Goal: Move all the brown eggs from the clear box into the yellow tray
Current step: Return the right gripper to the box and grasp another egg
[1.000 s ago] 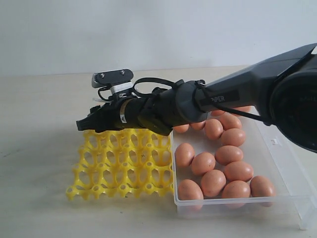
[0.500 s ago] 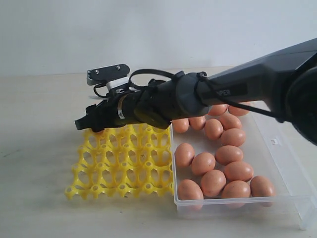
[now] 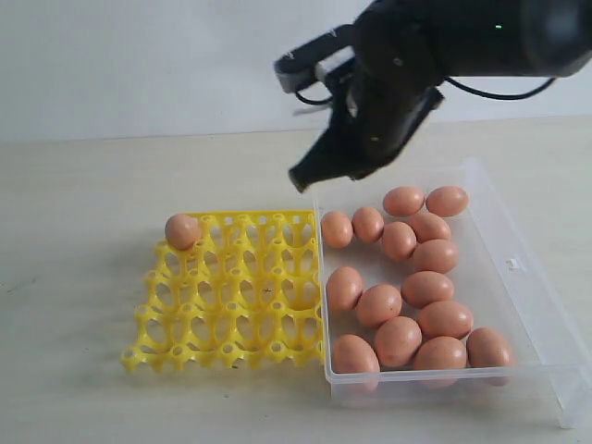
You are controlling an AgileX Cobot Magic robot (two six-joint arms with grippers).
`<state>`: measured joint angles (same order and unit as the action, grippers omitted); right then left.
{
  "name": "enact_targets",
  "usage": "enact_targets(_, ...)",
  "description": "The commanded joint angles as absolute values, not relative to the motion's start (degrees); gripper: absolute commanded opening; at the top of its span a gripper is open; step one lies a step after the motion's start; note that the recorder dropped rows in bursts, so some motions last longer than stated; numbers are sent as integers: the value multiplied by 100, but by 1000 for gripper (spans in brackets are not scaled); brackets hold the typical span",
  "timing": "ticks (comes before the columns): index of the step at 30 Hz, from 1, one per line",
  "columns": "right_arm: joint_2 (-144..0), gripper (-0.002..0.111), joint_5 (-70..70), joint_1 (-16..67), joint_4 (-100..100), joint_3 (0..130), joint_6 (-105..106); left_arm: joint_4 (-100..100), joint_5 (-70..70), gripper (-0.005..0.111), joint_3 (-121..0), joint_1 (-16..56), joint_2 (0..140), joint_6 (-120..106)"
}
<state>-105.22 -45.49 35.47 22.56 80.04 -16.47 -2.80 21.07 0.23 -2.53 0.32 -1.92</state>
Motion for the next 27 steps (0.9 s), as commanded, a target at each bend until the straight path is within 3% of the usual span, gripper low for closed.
enact_targets(1,-10019,2,-4797,3181,1804,7140,-699,-311,2027,0,0,-224,0,-161)
enact_targets(4,-9853,10,-4769,3012,1460,6625,314,-311,2027,0,0,-224,0,-161)
enact_targets(9,-9830,43,-4642,2823,678,6271,1909,-311,2027,0,0,-224,0,-161)
enact_targets(12,-9830,54,-4502,2823,457,6170,2374,-311,2027,0,0,-224,0,-161)
enact_targets(27,-10533,56,-3882,2823,630,6093,2696,-311,2027,0,0,-224,0,-161)
